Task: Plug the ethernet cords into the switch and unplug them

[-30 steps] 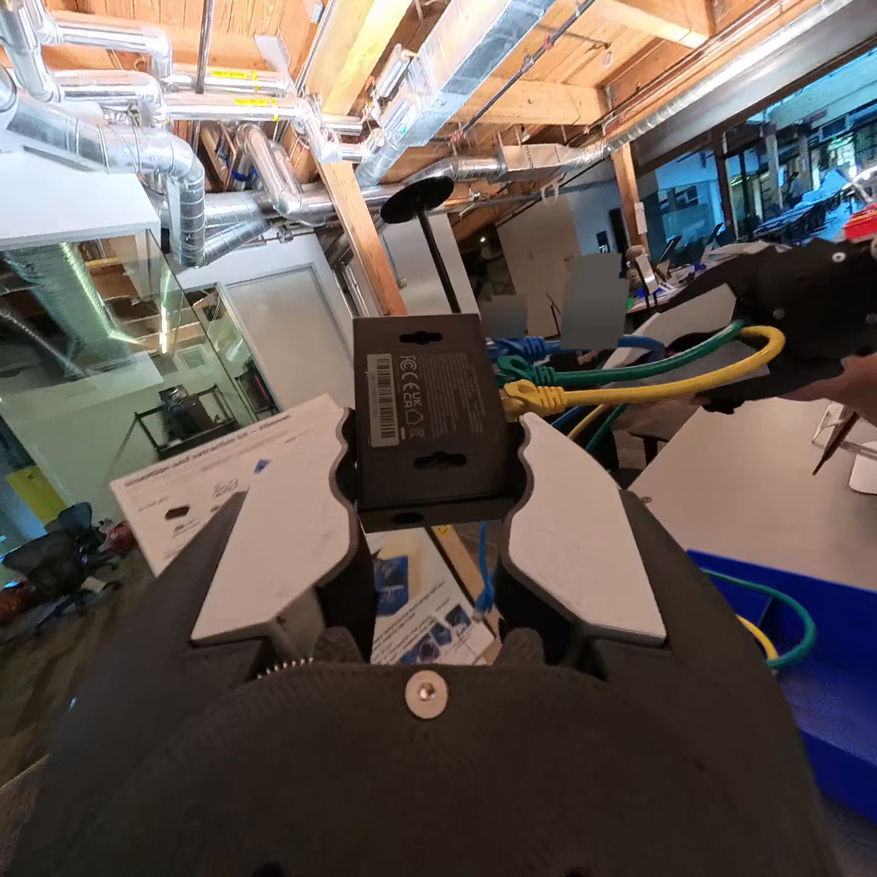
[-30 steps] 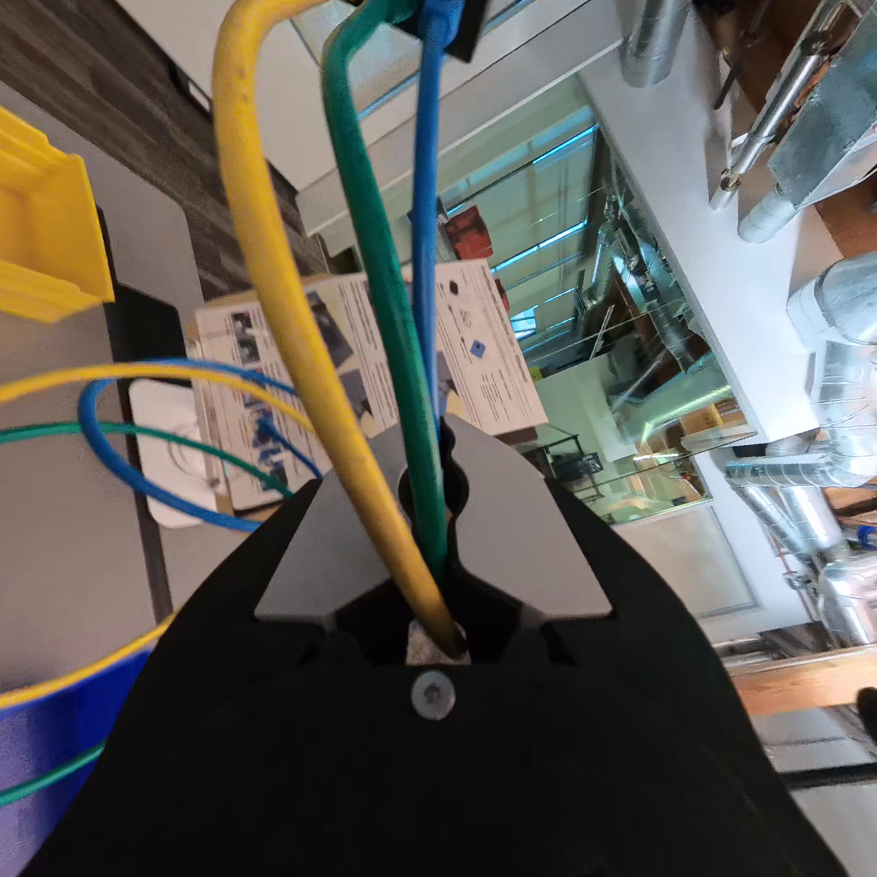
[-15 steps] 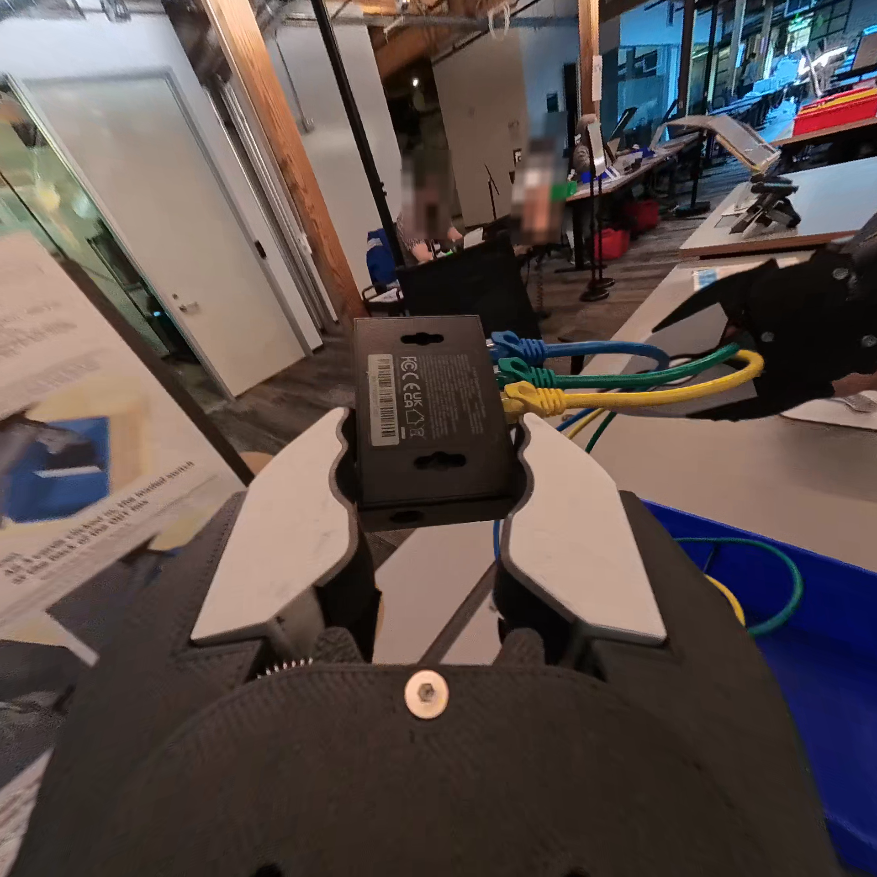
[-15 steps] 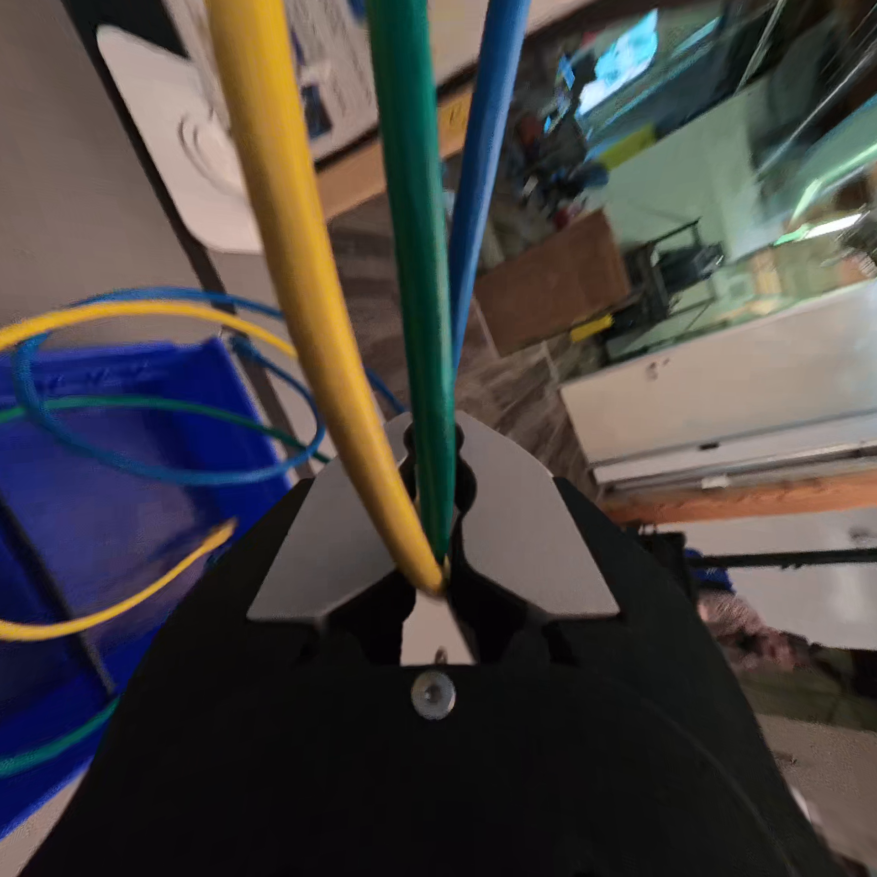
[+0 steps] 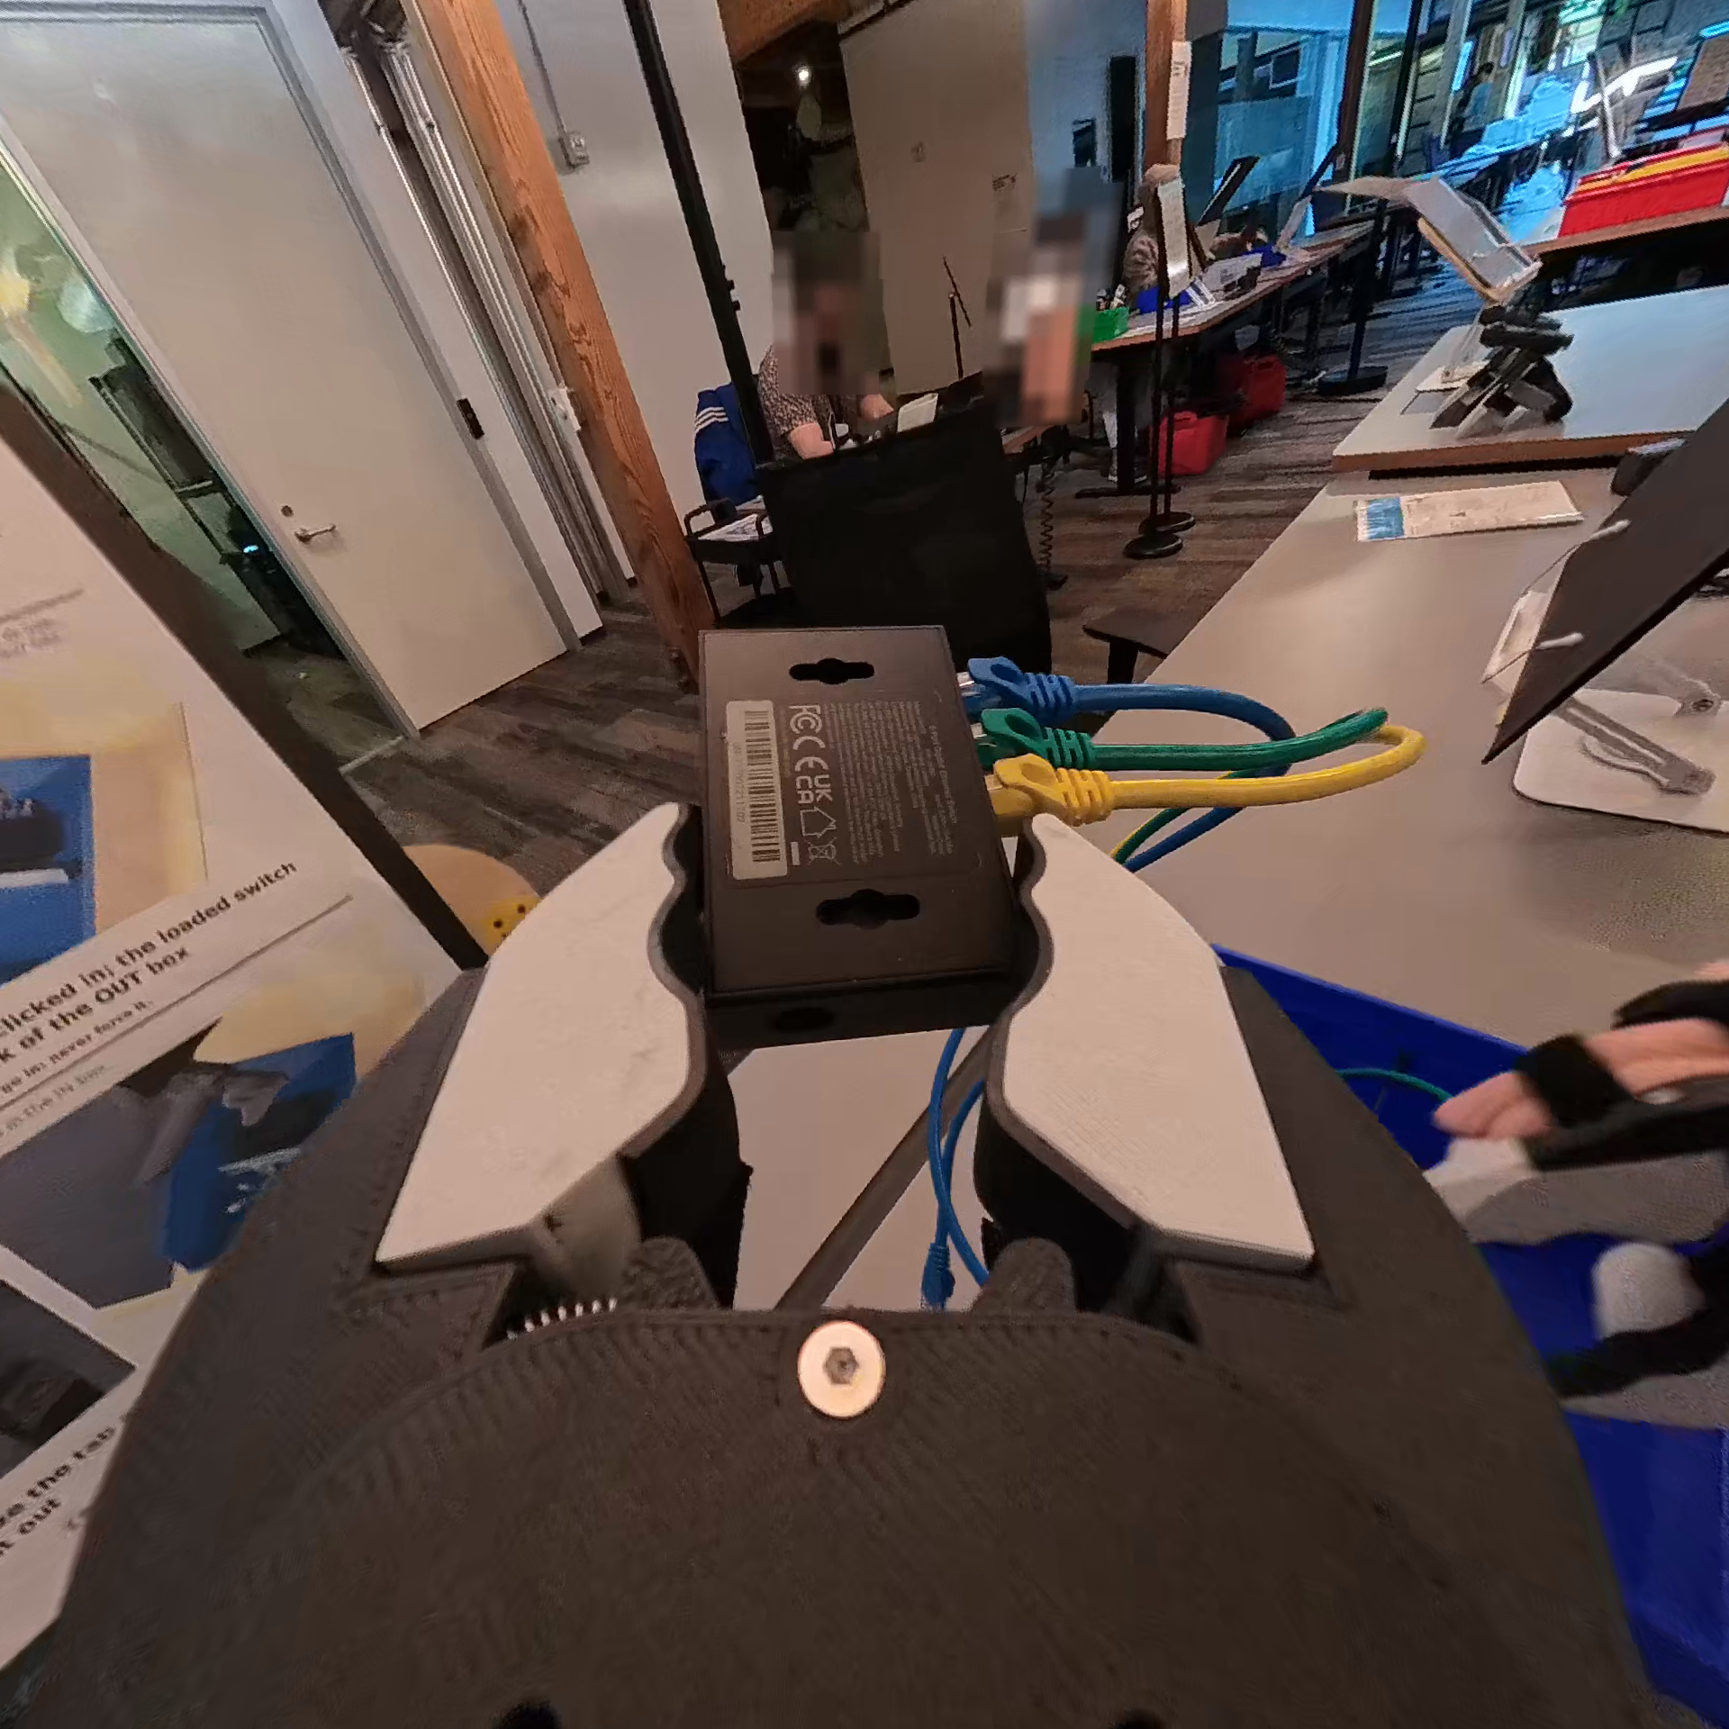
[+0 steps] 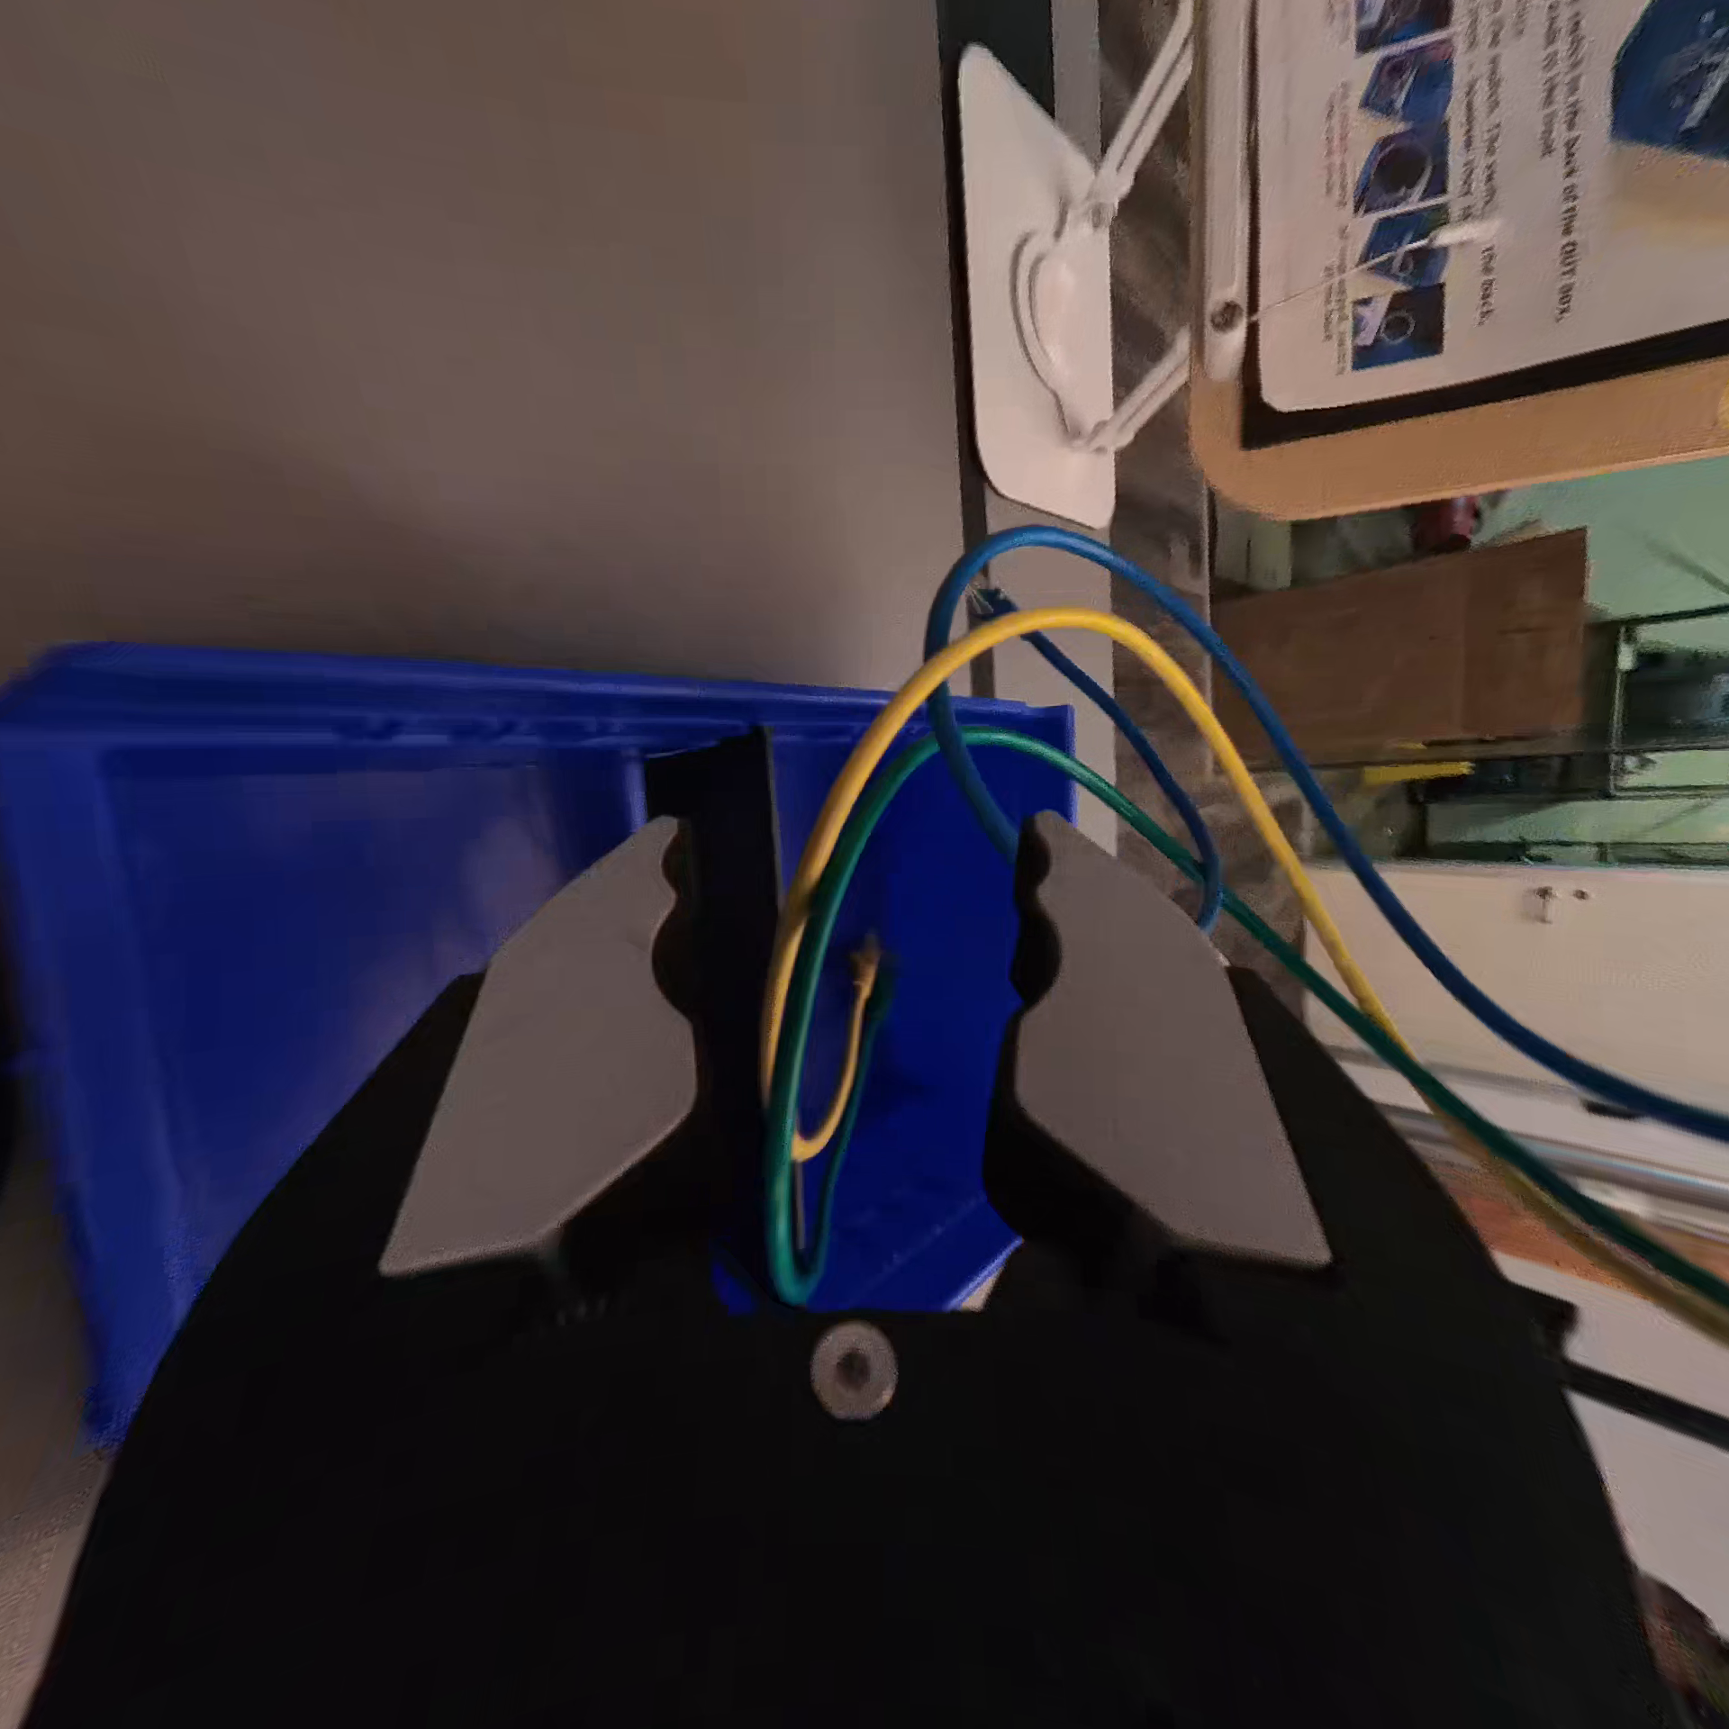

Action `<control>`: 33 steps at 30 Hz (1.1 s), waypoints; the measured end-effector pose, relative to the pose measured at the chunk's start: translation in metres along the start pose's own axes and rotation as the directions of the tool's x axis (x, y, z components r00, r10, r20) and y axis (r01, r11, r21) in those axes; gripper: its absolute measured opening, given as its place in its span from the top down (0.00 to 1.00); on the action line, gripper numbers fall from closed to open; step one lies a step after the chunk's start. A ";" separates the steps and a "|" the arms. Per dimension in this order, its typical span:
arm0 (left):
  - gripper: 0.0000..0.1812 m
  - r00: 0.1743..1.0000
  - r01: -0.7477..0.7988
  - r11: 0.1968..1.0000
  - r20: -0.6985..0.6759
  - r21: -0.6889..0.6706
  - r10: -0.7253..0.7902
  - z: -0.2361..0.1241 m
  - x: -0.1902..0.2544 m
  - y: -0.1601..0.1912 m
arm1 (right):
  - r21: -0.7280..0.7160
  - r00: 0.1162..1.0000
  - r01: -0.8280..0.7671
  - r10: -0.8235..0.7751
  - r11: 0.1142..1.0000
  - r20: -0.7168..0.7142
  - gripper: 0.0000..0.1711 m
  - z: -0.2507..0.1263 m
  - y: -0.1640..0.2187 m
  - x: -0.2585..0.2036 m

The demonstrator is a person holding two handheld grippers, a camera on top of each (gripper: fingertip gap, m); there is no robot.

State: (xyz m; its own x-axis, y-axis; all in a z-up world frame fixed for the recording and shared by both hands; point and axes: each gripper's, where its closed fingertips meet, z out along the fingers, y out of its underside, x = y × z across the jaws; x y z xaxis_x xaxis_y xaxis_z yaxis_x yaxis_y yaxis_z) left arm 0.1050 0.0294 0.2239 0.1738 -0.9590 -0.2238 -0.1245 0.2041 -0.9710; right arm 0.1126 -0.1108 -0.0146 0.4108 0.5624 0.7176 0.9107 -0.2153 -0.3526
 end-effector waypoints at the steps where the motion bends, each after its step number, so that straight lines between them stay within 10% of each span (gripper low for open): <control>1: 0.66 1.000 -0.009 1.000 -0.001 0.001 0.009 -0.001 0.003 -0.006 | -0.030 0.999 0.008 -0.009 1.000 -0.034 0.60 0.010 0.002 0.007; 6: 0.66 0.997 -0.083 0.996 -0.007 -0.037 0.082 -0.008 0.018 -0.030 | -0.228 0.994 -0.017 -0.009 0.974 -0.111 0.69 0.023 0.033 0.034; 12: 0.66 0.985 -0.161 0.973 -0.092 -0.164 0.147 -0.008 0.049 -0.042 | -0.089 0.991 -0.096 0.087 0.991 -0.098 0.93 -0.031 0.046 0.049; 17: 0.66 0.978 -0.179 0.971 -0.138 -0.157 0.158 0.006 0.078 -0.046 | -0.006 0.978 -0.207 0.207 0.978 0.011 0.95 -0.064 0.052 0.055; 33: 0.66 0.975 0.089 0.964 -0.178 -0.249 -0.136 0.053 0.069 0.052 | -0.426 0.884 0.065 0.146 0.903 0.445 0.95 -0.004 0.071 0.018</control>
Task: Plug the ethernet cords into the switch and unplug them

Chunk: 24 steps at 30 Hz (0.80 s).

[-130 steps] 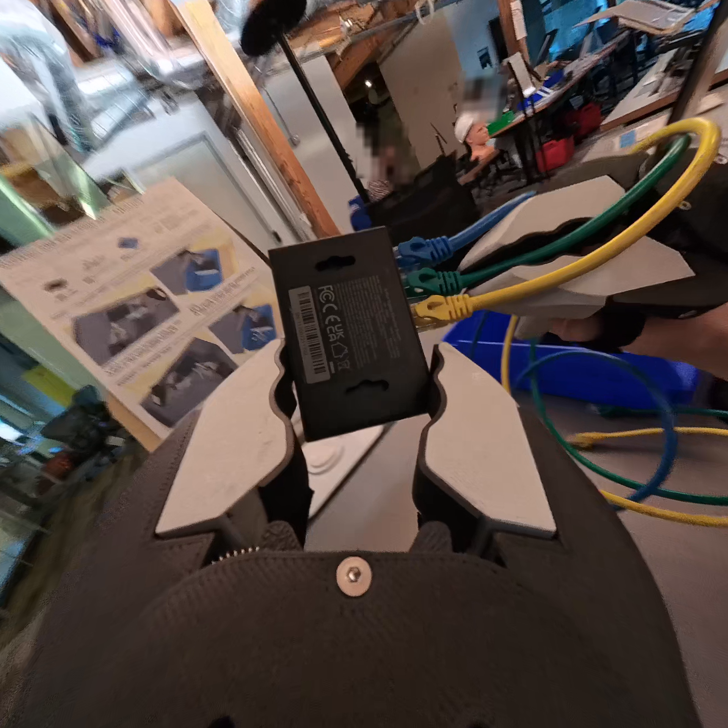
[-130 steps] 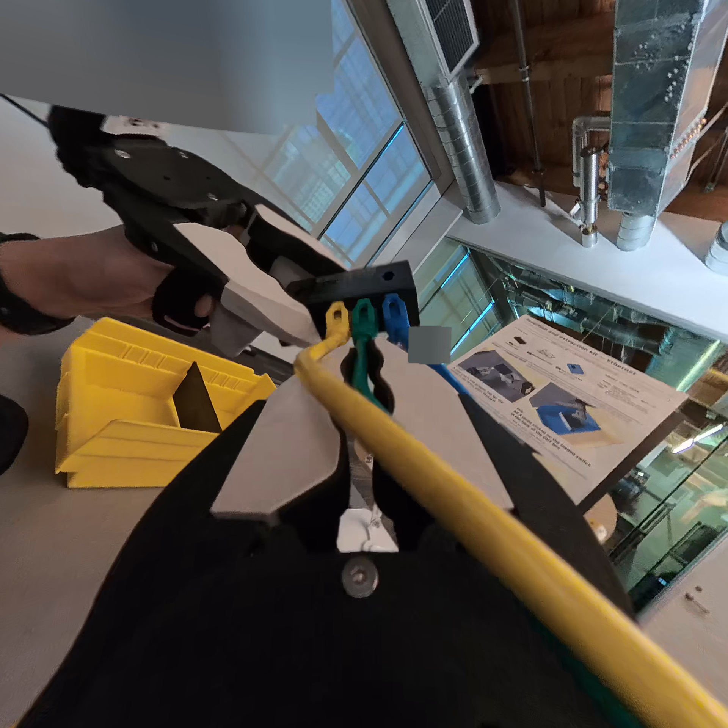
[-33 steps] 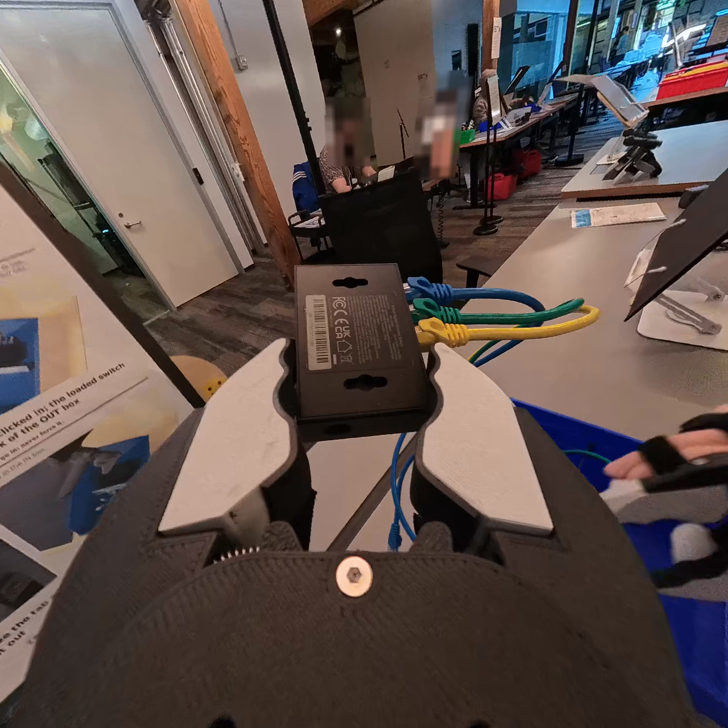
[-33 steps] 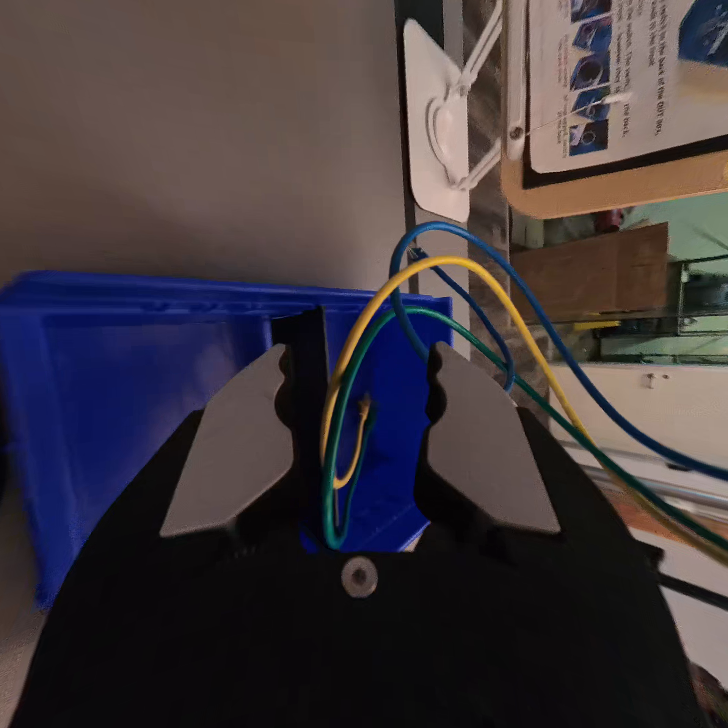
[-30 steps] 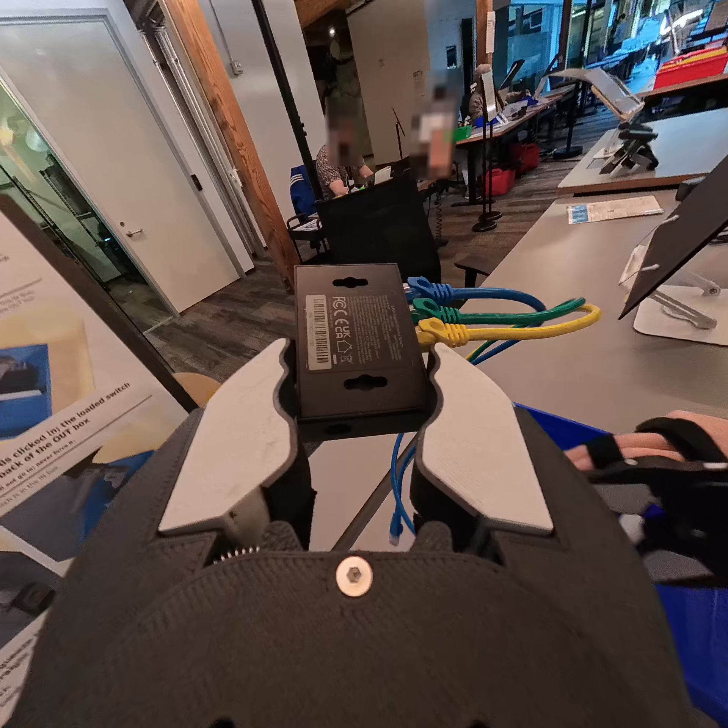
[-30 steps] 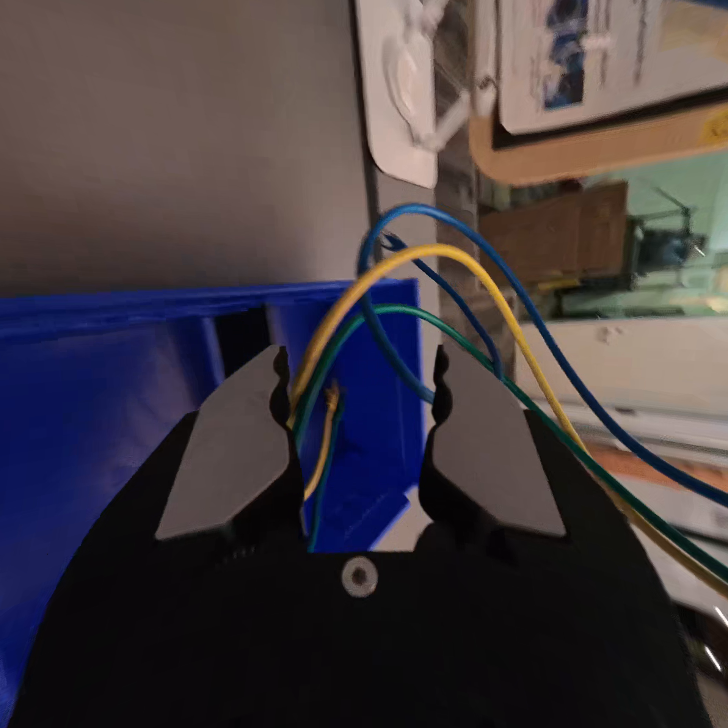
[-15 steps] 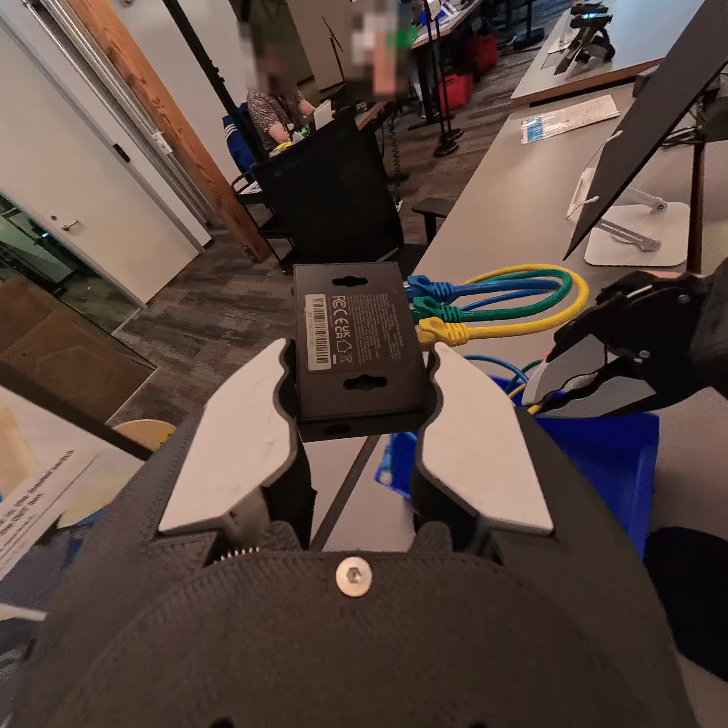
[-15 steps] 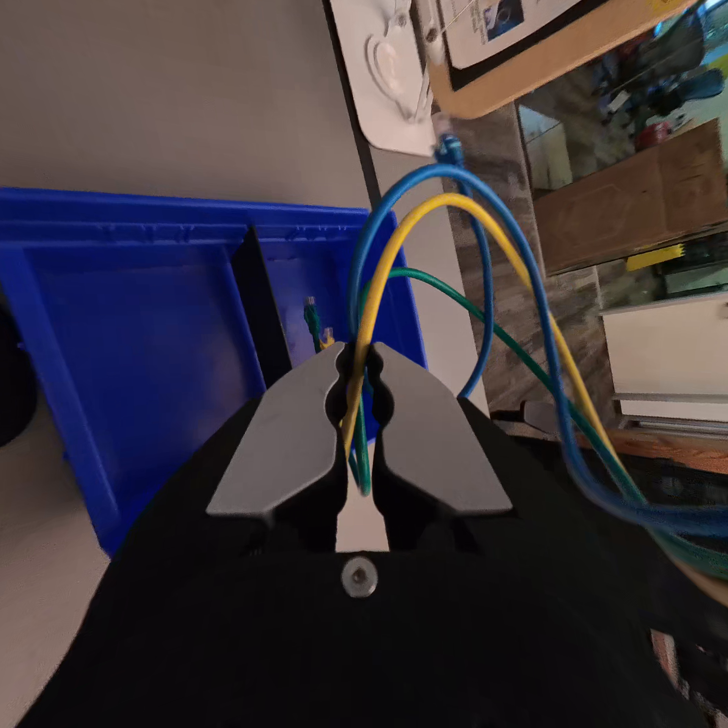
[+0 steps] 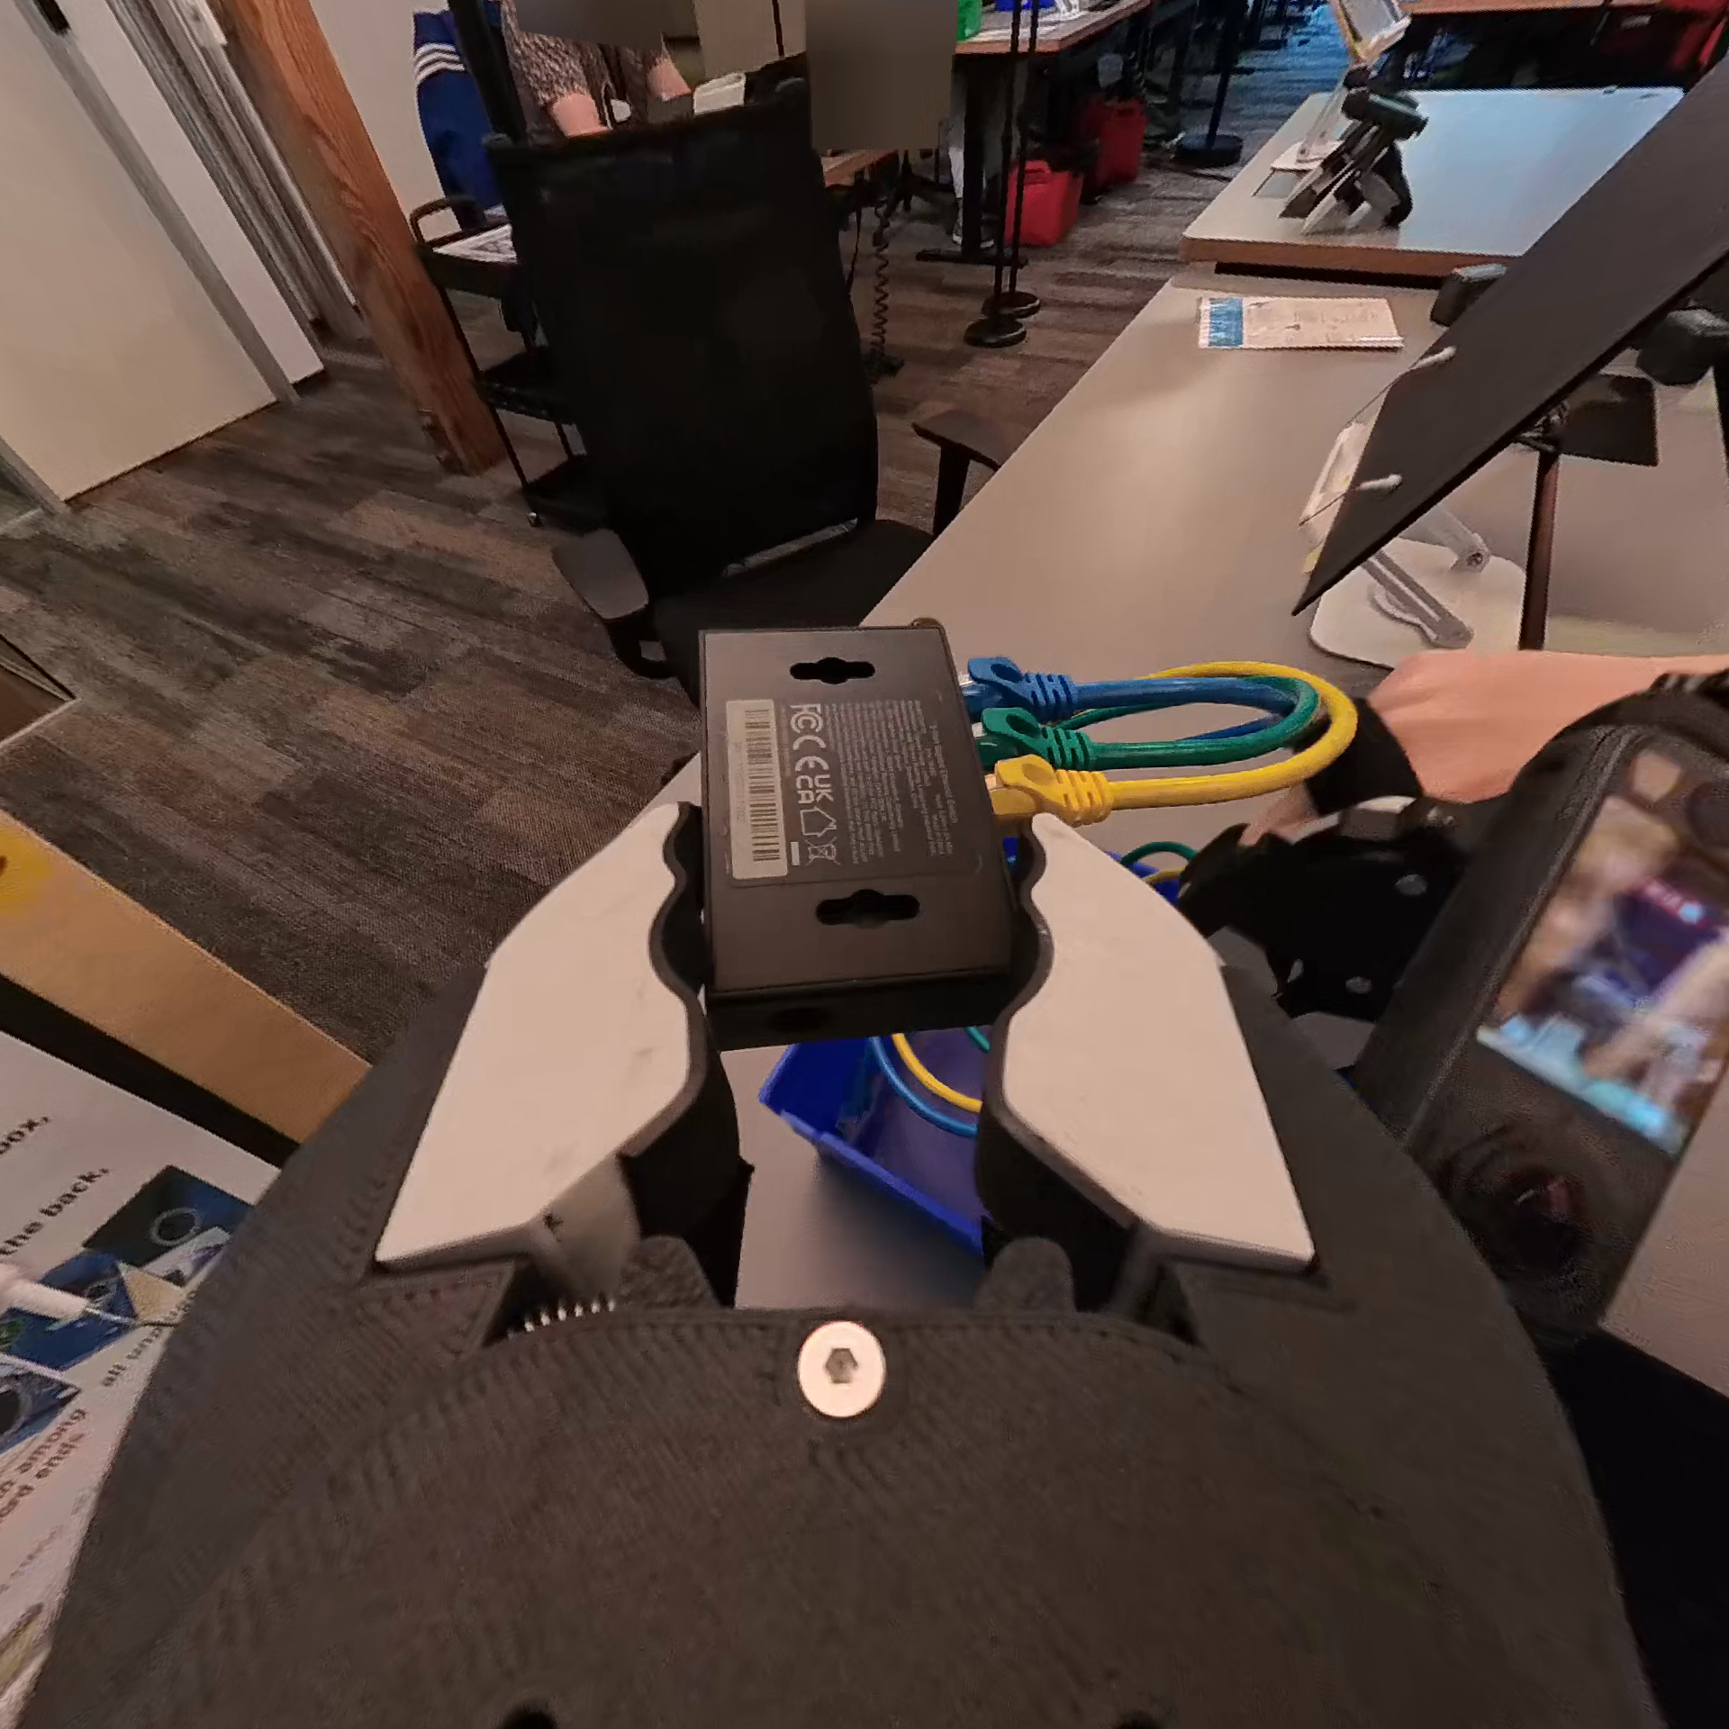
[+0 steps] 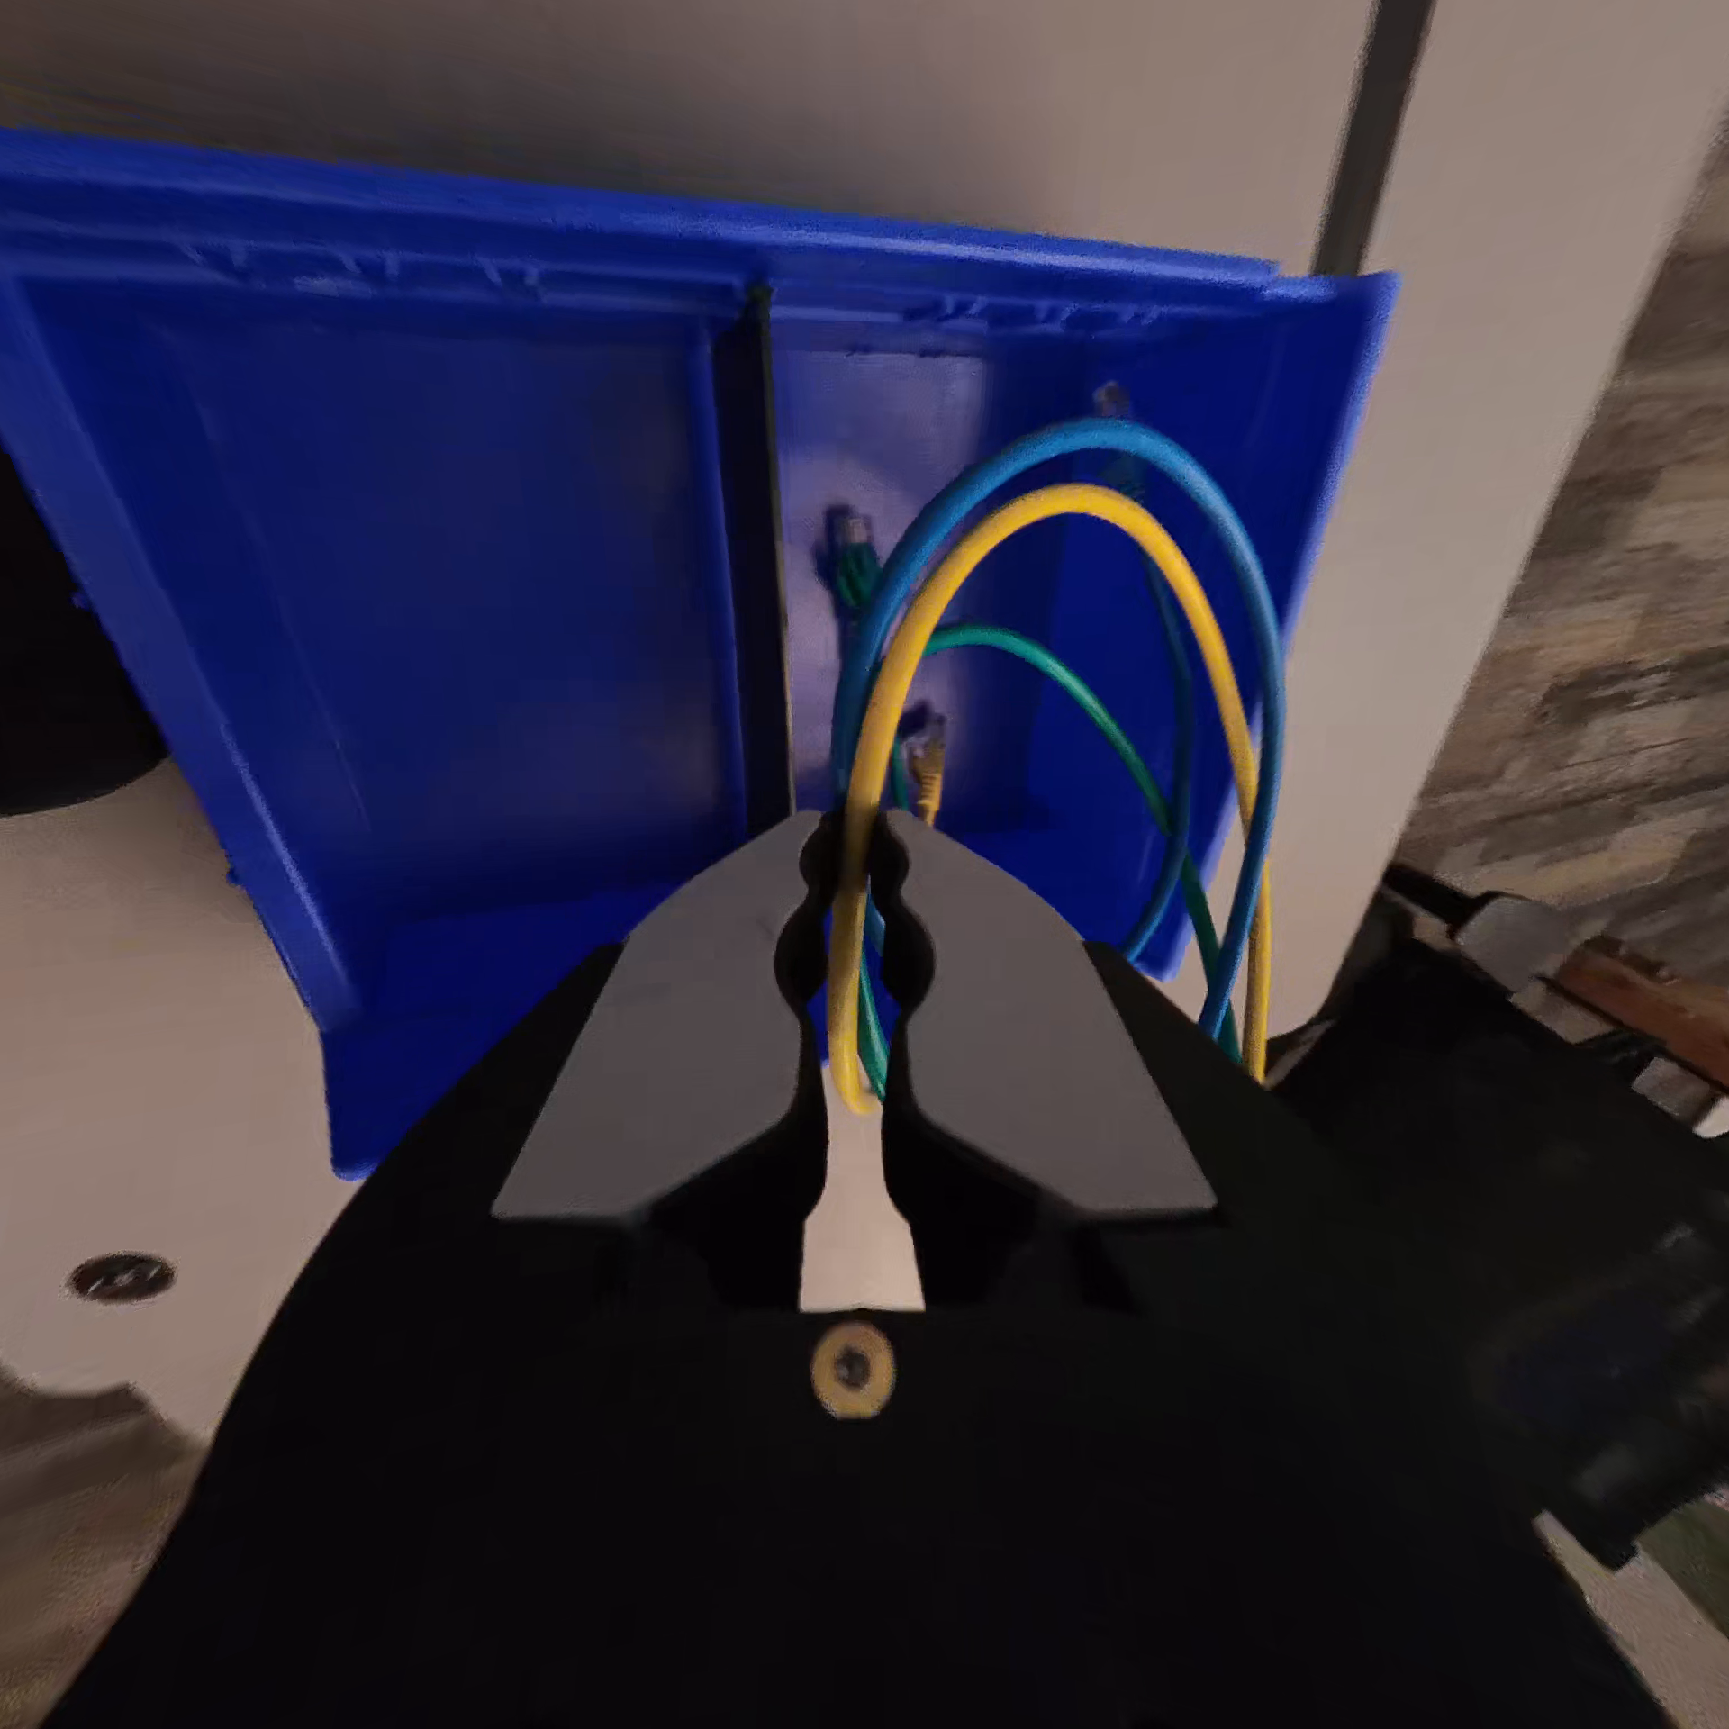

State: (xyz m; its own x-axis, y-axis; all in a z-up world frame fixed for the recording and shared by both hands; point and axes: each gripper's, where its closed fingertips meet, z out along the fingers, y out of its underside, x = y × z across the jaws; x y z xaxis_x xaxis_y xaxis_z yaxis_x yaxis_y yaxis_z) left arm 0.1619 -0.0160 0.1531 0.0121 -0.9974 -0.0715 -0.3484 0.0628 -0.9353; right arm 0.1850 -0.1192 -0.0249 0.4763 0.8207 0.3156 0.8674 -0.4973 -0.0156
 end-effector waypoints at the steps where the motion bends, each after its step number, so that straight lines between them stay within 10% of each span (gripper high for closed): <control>1: 0.66 1.000 0.007 1.000 0.000 -0.006 -0.007 0.003 -0.003 0.006 | -0.038 0.999 -0.003 0.005 0.999 0.037 0.95 0.007 -0.002 -0.002; 7: 0.66 0.999 0.049 0.998 -0.003 -0.045 -0.050 0.018 -0.017 0.040 | -0.168 0.993 -0.022 0.040 0.986 0.107 0.95 0.042 -0.013 0.001; 14: 0.66 0.995 0.101 0.988 0.008 -0.116 -0.100 0.033 -0.032 0.070 | -0.302 0.967 -0.085 0.006 0.949 -0.253 0.92 0.052 -0.004 0.030; 21: 0.66 0.971 0.212 0.927 -0.037 -0.311 -0.235 0.047 -0.036 0.101 | 0.147 0.738 0.060 0.055 0.987 -0.672 0.80 -0.017 -0.009 0.022; 24: 0.66 0.964 0.219 0.896 -0.054 -0.388 -0.259 0.058 -0.032 0.108 | 0.369 0.696 0.055 0.230 0.928 -0.681 0.56 -0.030 0.002 0.015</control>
